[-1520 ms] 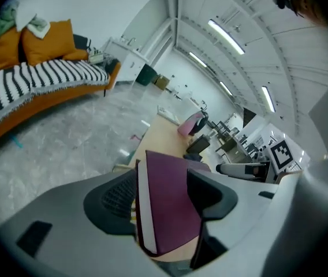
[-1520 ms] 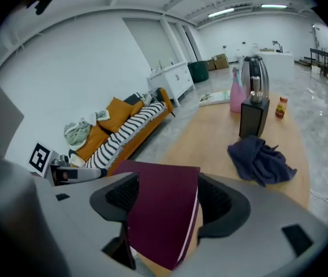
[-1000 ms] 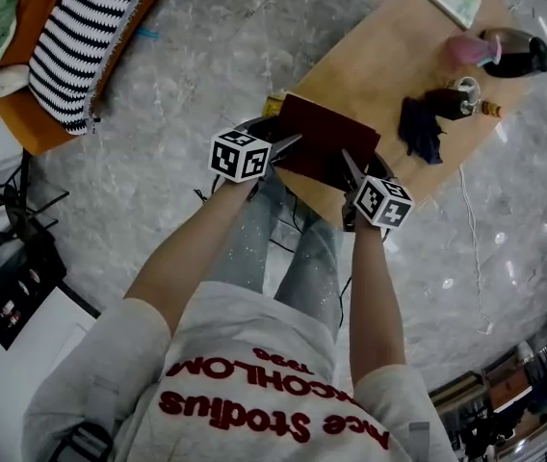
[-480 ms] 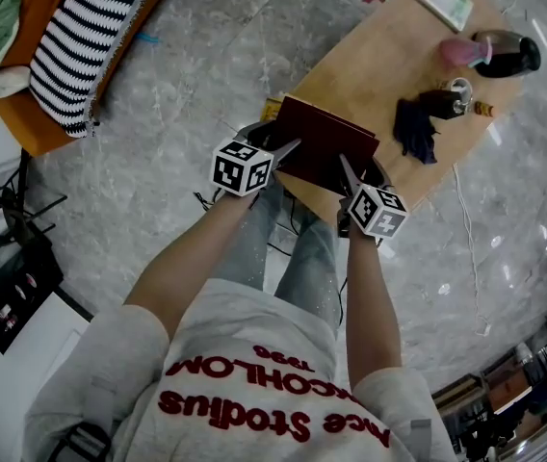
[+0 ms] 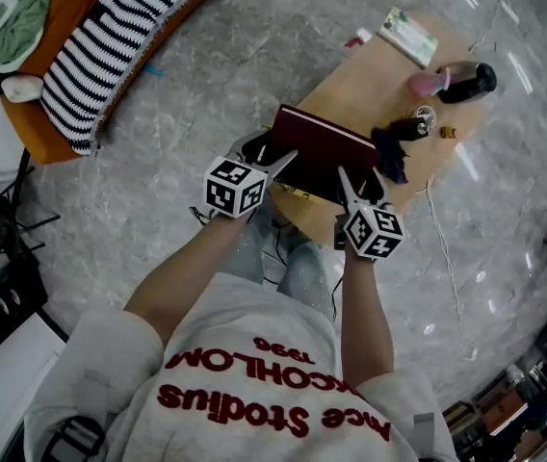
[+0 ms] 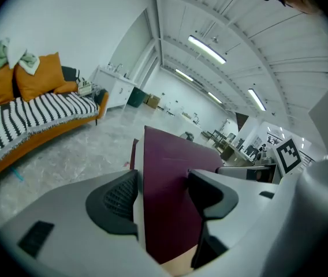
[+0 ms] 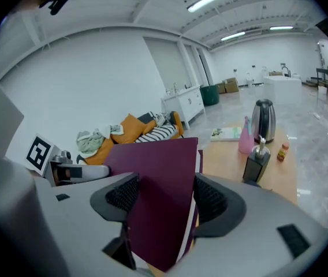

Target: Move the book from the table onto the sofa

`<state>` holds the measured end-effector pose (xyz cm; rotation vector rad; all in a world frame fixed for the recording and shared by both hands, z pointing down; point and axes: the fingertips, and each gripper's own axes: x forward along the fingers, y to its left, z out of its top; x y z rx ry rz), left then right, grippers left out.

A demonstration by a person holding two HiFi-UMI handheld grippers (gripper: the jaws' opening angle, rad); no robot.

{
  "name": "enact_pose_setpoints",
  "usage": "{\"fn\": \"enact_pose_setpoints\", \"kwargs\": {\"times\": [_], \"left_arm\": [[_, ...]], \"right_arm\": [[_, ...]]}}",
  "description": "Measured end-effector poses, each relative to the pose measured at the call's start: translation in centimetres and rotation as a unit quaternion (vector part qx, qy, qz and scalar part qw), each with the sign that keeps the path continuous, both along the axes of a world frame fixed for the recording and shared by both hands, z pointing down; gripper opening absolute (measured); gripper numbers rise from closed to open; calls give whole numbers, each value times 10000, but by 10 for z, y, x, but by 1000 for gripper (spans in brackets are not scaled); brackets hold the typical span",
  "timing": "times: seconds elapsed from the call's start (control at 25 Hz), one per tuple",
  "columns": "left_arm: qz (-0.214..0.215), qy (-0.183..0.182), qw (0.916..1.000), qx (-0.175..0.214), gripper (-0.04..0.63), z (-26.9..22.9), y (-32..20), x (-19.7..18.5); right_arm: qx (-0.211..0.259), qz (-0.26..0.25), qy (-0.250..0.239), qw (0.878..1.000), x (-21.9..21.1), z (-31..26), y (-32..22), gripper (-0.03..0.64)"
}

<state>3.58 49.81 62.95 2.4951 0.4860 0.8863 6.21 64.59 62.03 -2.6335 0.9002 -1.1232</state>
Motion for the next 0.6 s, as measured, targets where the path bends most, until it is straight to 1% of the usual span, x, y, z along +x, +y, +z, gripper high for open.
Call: {"fn": "enact_pose_setpoints", "kwargs": {"times": [0.16,0.28,0.44,0.6], "left_arm": [[-139,662,9976,145,281,-71,-3,14],[-278,1152,9927,223,279,-129,-1,19],[-508,1857,9809,290,281,-207,-4,28],[-772,2340,9688,281,281,-267,-10,25]], "right_arm": [[171,-93,657,9977,17,-70,-3,319],[364,-122,1099,9932,24,-127,0,319],[548,-251,1857,9808,36,-208,-4,318],[750,-370,2366,9680,38,-271,-10,314]]}}
